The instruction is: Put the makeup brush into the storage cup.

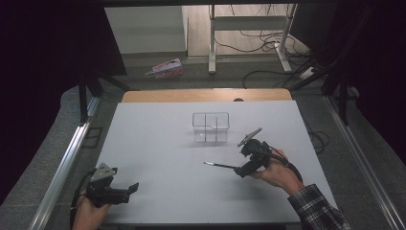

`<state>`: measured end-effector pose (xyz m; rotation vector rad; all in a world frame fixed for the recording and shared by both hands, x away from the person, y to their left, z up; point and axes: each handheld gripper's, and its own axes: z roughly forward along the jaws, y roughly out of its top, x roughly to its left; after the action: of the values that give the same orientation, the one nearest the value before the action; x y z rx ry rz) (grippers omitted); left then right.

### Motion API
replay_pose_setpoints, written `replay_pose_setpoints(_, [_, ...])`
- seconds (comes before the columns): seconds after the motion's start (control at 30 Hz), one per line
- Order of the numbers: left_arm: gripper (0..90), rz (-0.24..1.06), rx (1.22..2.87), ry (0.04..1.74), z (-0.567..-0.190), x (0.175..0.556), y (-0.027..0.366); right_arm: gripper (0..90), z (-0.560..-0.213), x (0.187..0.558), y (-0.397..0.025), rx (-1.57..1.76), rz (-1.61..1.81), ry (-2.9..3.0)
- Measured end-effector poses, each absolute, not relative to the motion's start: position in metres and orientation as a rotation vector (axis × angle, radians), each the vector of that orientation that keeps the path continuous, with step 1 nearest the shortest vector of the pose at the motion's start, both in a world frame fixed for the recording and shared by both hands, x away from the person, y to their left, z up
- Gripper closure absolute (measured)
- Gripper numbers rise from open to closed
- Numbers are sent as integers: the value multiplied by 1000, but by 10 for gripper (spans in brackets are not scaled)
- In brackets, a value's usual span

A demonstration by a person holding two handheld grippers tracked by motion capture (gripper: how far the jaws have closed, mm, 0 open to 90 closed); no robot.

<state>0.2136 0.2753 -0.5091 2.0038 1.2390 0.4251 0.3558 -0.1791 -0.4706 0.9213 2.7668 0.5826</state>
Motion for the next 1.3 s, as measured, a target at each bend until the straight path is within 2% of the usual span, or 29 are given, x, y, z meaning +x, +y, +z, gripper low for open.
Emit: replay_pose_setpoints(1.3, [4, 430, 2021, 1243, -510, 214, 275, 301, -481, 375, -106, 706, 558, 2887])
